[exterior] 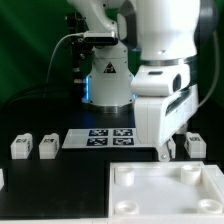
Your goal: Assemble one leg
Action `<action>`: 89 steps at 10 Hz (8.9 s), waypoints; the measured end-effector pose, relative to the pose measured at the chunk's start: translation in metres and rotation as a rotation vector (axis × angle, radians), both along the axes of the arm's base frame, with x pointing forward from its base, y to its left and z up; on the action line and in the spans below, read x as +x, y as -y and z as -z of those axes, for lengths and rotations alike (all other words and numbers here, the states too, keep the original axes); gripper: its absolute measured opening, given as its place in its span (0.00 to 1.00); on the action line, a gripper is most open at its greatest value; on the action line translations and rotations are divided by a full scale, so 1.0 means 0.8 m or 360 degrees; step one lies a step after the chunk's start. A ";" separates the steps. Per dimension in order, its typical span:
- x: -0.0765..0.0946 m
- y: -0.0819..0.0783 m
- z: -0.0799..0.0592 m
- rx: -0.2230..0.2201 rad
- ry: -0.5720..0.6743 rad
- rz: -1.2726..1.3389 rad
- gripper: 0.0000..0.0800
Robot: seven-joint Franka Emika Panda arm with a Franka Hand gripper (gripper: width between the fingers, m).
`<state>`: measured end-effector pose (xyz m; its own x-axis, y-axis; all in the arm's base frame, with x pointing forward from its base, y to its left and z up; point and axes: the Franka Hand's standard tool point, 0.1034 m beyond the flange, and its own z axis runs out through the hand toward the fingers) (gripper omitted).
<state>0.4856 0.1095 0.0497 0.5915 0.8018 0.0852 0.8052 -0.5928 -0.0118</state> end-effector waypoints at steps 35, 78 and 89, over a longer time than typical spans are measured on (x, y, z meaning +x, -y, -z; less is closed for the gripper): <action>-0.111 -0.083 0.053 -0.0637 -0.1501 0.1396 0.78; 0.170 -0.012 -0.054 0.0458 0.0647 0.1270 0.37; 0.174 -0.011 -0.038 0.0490 0.0729 0.1286 0.38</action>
Offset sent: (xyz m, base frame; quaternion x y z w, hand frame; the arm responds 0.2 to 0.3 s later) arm 0.0000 0.0000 0.0000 0.0000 0.0000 0.2667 0.9638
